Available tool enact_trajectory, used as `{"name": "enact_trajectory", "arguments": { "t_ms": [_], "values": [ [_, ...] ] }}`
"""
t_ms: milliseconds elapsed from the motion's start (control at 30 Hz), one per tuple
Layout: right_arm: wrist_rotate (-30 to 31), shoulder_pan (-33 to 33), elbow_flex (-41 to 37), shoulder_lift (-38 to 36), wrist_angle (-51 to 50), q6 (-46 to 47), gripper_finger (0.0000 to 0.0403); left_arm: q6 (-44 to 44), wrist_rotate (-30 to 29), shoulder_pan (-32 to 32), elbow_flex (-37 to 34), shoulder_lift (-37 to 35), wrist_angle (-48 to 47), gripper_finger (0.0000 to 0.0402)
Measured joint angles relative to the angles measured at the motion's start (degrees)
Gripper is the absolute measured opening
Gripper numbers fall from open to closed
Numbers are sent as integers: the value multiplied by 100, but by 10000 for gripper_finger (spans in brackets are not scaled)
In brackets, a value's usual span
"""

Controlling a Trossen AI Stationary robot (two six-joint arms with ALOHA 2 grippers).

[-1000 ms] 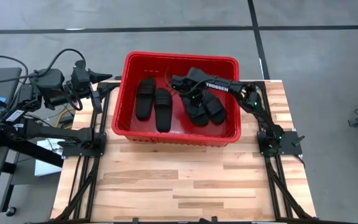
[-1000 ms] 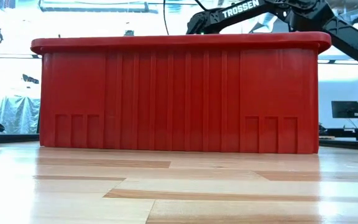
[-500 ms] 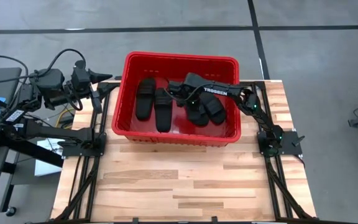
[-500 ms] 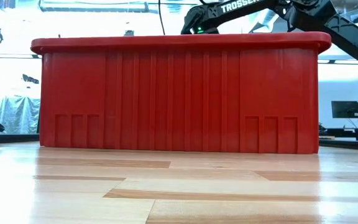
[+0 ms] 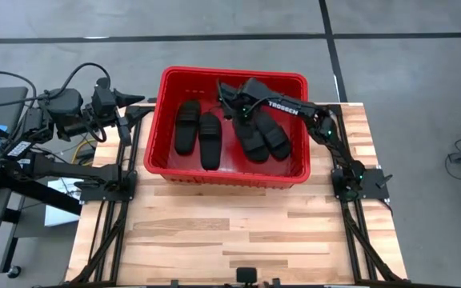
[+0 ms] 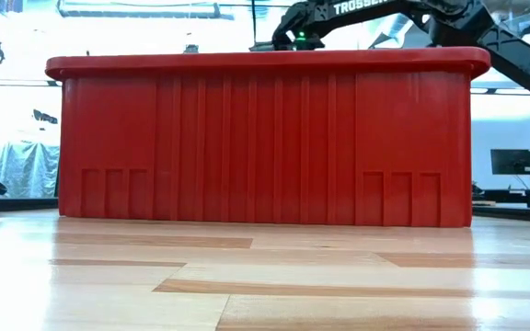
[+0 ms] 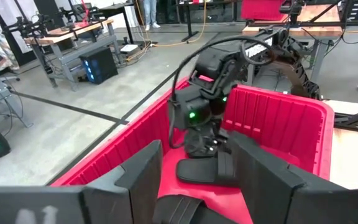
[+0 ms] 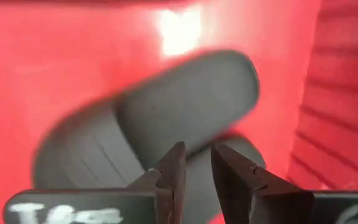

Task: Pick and place slides into bin
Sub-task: Adjust the black slides in the red organizer bin

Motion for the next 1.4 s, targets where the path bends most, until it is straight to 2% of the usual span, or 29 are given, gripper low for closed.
{"name": "enact_trajectory", "arguments": {
  "t_ms": [233, 367, 467, 567, 667, 933, 1133, 1400],
  "values": [
    [587, -426, 0, 0, -863, 61, 56, -39, 6, 2, 0, 1, -84, 187],
    [757, -617, -4, 2, -886, 520, 37, -65, 45, 0, 0, 1, -94, 187],
    [685, -692, -4, -9, -883, 792, 21, -65, 46, 1, 0, 1, -92, 187],
    [250, -672, -4, -11, -881, 1051, 4, -67, 44, 2, 0, 0, -92, 187],
    [-229, -638, -4, -11, -881, 1494, 1, -67, 44, 2, 0, 2, -90, 187],
    [-676, -454, -137, -31, -866, 2410, 0, -67, 45, 0, 0, 0, -89, 187],
    [-483, -481, -1020, -26, -895, 3103, 0, -67, 44, 2, 0, 0, -88, 187],
    [-144, -472, -1490, -21, -880, 3024, 0, -59, 44, 1, 0, 1, -88, 187]
  ]
}}
